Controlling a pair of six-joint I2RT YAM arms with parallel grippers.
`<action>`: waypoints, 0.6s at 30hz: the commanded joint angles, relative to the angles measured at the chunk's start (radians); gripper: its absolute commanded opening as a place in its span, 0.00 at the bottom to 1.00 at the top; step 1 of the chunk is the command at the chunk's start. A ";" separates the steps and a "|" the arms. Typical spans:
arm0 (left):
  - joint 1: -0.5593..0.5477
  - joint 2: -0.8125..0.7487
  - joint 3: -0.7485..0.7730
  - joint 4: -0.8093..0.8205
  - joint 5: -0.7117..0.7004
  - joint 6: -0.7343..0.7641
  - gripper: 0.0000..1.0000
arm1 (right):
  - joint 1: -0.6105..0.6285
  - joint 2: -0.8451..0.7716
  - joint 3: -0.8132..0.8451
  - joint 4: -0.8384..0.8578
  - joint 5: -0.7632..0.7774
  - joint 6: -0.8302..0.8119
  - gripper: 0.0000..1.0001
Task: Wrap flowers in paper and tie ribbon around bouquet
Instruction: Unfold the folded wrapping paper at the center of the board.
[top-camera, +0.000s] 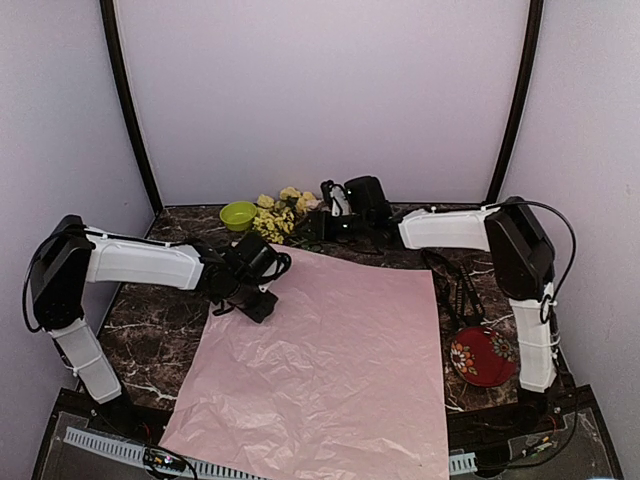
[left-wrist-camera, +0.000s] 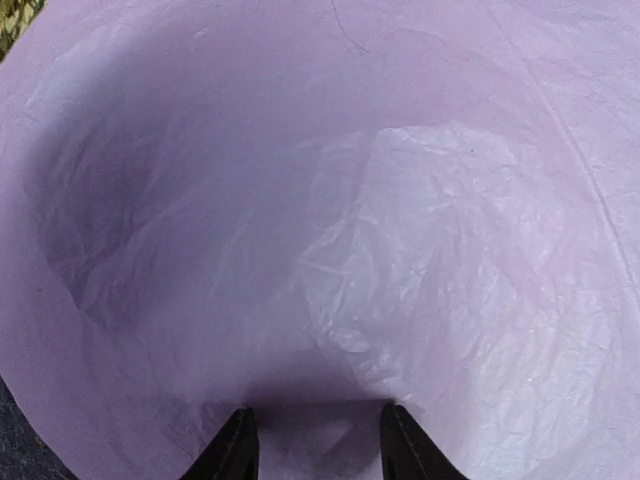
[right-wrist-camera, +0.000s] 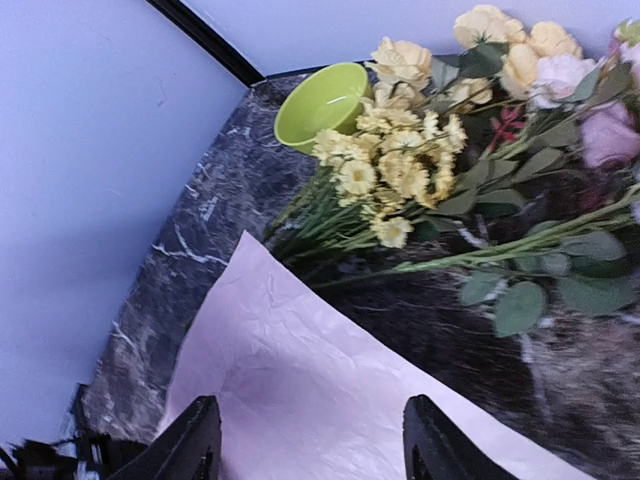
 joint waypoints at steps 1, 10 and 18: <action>0.024 0.053 -0.027 -0.043 -0.026 -0.007 0.42 | -0.038 -0.211 -0.087 -0.180 0.120 -0.170 0.66; 0.089 0.066 -0.080 -0.035 -0.040 -0.001 0.41 | -0.143 -0.570 -0.450 -0.443 0.387 -0.218 0.58; 0.120 0.038 -0.094 -0.021 -0.049 0.016 0.41 | -0.277 -0.605 -0.737 -0.406 0.311 -0.136 0.25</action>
